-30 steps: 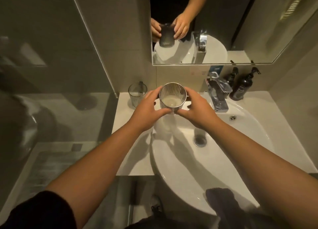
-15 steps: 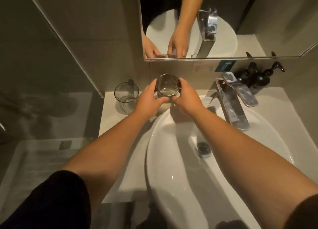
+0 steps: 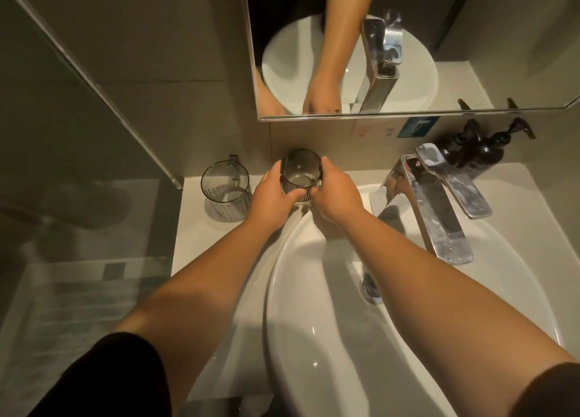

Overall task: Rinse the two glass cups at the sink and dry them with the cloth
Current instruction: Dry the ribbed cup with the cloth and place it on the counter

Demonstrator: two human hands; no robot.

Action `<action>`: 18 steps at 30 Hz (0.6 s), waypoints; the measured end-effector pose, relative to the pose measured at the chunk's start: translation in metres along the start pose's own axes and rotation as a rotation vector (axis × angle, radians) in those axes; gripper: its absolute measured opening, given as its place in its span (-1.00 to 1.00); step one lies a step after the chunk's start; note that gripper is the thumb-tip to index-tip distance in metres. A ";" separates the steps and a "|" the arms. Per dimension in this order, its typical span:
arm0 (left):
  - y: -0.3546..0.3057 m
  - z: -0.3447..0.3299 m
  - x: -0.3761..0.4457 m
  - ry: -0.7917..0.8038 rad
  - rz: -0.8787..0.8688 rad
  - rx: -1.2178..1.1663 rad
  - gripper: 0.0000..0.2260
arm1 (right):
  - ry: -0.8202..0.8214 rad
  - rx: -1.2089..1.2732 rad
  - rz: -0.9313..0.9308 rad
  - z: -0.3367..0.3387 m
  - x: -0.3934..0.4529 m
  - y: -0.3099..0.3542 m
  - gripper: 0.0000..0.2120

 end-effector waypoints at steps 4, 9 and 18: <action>0.002 0.000 0.001 0.010 0.002 -0.008 -0.37 | 0.001 -0.011 0.001 -0.002 0.001 0.001 -0.59; 0.000 0.001 0.003 0.010 -0.021 0.014 -0.36 | -0.007 -0.021 -0.004 -0.003 0.003 0.001 -0.55; -0.003 0.001 0.002 0.020 -0.018 0.116 -0.31 | -0.025 -0.088 -0.011 -0.007 0.004 0.000 -0.43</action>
Point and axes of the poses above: each hand's wrist, its own x-axis towards the middle knuckle, its own z-axis out of the back of the hand, y = z × x, the point moved 8 cm from there along x, towards the middle knuckle, and after that the axes turned 7 degrees about -x, right-handed, at the moved point
